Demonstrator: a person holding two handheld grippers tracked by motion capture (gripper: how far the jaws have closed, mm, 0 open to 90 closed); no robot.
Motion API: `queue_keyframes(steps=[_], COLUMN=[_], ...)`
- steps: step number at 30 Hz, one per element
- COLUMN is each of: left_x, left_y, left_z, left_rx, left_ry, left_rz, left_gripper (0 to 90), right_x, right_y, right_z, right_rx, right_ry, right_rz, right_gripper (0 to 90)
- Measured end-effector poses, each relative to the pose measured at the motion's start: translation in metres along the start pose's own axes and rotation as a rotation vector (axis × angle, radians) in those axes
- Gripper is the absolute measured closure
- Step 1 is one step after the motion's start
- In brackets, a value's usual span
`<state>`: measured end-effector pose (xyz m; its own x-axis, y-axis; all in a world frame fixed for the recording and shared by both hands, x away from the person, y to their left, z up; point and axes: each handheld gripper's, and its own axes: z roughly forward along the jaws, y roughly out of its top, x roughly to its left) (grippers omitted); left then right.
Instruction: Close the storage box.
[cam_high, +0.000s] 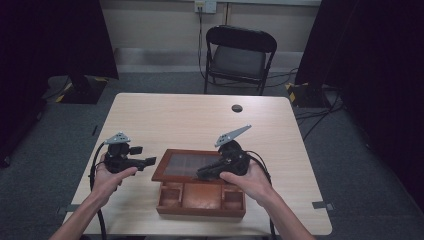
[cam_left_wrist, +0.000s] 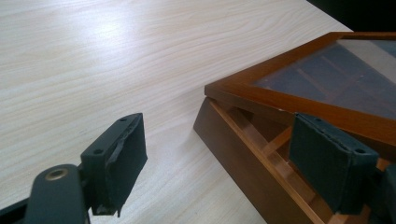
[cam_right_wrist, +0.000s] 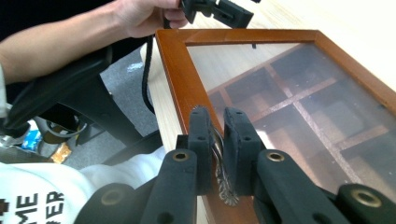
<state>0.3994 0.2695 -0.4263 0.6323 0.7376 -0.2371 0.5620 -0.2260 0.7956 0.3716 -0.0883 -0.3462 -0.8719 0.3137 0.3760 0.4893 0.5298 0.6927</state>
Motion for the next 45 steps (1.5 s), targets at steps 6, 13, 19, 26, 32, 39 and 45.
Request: queue_keyframes(steps=[6, 13, 19, 26, 32, 39, 45], left_x=[0.001, 0.002, 0.001, 0.001, 0.001, 0.001, -0.001], left_y=[0.0, 0.0, 0.0, 0.0, 0.0, 0.0, 0.001], left_z=[-0.001, -0.002, -0.002, -0.001, -0.002, -0.002, -0.002], left_rx=[-0.007, -0.014, -0.013, -0.014, -0.018, -0.018, -0.014], left_ry=[0.001, 0.001, 0.0, 0.0, 0.0, 0.0, -0.001], left_rz=[-0.007, -0.017, -0.015, -0.015, -0.017, -0.018, -0.011], left_gripper=[18.9, 18.9, 18.8, 18.9, 18.9, 18.9, 18.7], right_x=[-0.002, -0.003, -0.003, -0.004, -0.004, -0.004, -0.007], right_y=[-0.004, -0.009, -0.013, -0.021, -0.026, -0.035, -0.041], right_z=[0.006, 0.015, 0.02, 0.029, 0.036, 0.047, 0.055], right_rx=[0.014, 0.041, 0.061, 0.083, 0.103, 0.141, 0.164], right_ry=[-0.014, -0.026, -0.037, -0.028, -0.032, -0.042, -0.043], right_rz=[0.002, 0.0, 0.002, -0.001, -0.004, -0.002, 0.011], right_gripper=[82.5, 82.5, 82.6, 82.7, 82.8, 82.9, 83.0])
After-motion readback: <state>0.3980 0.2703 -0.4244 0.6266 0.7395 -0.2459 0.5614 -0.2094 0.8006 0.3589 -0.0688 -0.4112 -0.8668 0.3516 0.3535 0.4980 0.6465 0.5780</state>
